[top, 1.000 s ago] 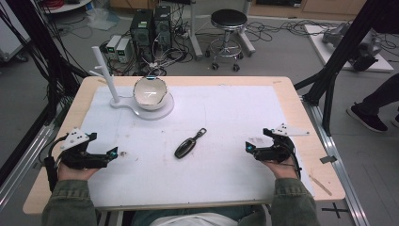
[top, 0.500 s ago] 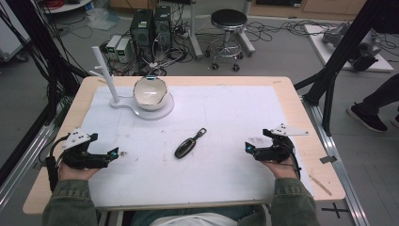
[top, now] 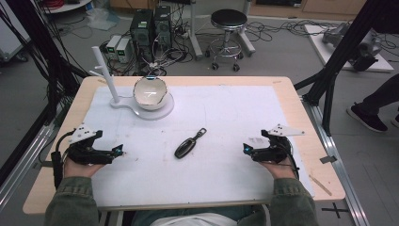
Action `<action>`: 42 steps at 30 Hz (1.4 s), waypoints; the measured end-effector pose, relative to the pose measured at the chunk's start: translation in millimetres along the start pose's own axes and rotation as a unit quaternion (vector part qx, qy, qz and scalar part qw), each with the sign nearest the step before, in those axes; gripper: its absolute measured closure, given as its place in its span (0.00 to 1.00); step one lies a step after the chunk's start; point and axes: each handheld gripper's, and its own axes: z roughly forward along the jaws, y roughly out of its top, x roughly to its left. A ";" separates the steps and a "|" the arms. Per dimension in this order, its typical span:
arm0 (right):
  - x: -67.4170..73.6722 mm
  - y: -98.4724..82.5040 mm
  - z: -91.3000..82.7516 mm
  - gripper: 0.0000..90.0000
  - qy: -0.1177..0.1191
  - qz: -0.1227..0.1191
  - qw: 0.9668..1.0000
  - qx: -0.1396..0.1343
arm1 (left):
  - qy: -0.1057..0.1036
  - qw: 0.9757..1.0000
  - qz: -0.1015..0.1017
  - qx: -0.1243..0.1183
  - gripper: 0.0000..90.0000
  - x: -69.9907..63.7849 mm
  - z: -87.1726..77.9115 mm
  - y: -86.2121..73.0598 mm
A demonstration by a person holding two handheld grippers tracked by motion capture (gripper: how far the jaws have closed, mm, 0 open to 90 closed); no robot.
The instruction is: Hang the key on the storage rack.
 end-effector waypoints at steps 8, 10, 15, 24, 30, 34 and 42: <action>0.3 -0.2 1.1 0.00 -0.001 0.000 1.000 0.005 | -0.047 0.998 0.031 0.022 0.03 -14.8 20.7 25.4; -0.1 -0.2 0.8 0.00 0.000 -0.001 1.000 0.004 | -0.053 0.998 0.036 0.022 0.03 -17.5 25.0 30.9; -0.5 -0.2 0.5 0.00 0.000 0.001 1.000 0.004 | -0.063 0.996 0.055 0.025 0.03 -27.4 36.2 46.1; -1.0 -0.2 0.4 0.00 0.001 0.001 1.000 0.004 | -0.090 0.991 0.085 0.042 0.03 -45.9 51.6 68.8; -1.5 -0.2 1.1 0.00 0.001 -0.003 1.000 0.004 | -0.107 0.987 0.099 0.070 0.03 -57.3 69.9 78.7; -1.4 -0.3 1.0 0.00 0.003 0.001 1.000 0.006 | -0.117 0.984 0.104 0.082 0.03 -65.8 85.5 82.4; -1.6 -1.2 2.7 0.00 0.002 -0.004 1.000 0.018 | -0.134 0.979 0.103 0.111 0.03 -75.8 108.0 83.0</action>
